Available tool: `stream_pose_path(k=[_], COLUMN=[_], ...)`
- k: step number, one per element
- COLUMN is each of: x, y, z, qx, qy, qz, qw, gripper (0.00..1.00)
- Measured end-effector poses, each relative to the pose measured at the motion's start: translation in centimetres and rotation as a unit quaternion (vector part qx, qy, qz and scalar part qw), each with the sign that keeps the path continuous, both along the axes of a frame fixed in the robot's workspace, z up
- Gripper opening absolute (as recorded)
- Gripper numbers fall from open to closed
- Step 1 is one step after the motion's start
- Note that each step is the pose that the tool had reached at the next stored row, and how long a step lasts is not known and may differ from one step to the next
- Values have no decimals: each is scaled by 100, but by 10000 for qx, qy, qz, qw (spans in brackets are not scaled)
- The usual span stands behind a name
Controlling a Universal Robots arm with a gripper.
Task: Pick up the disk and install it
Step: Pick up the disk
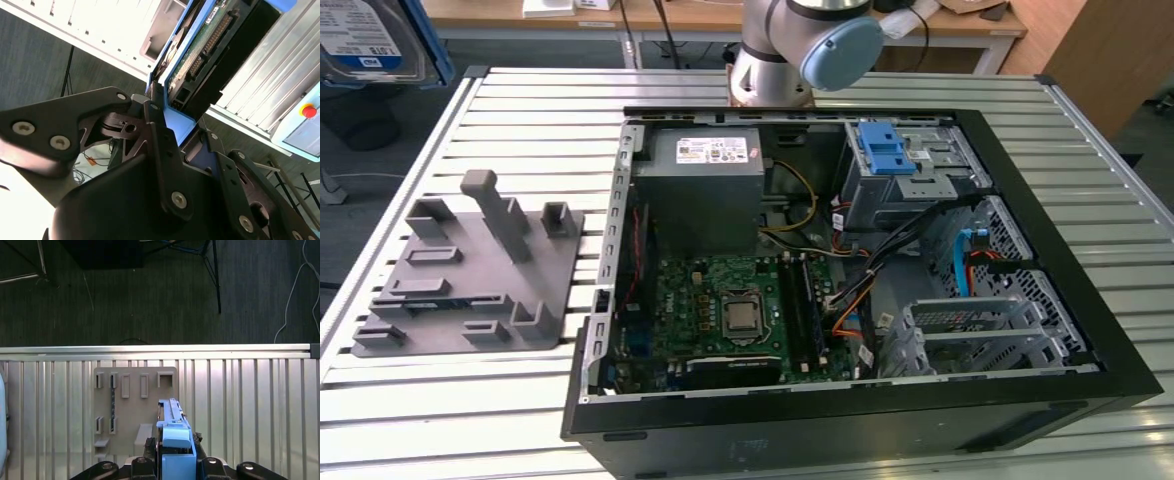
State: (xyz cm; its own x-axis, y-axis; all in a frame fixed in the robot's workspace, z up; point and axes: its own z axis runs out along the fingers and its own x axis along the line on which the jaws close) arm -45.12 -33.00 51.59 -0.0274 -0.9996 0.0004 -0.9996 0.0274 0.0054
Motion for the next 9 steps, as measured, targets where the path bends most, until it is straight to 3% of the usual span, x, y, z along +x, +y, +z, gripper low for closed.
stream_pose_path(k=[9], x=[34], y=[-1], z=[0], qx=[0], qy=[0], qz=[1], qw=[10000], gripper=[36])
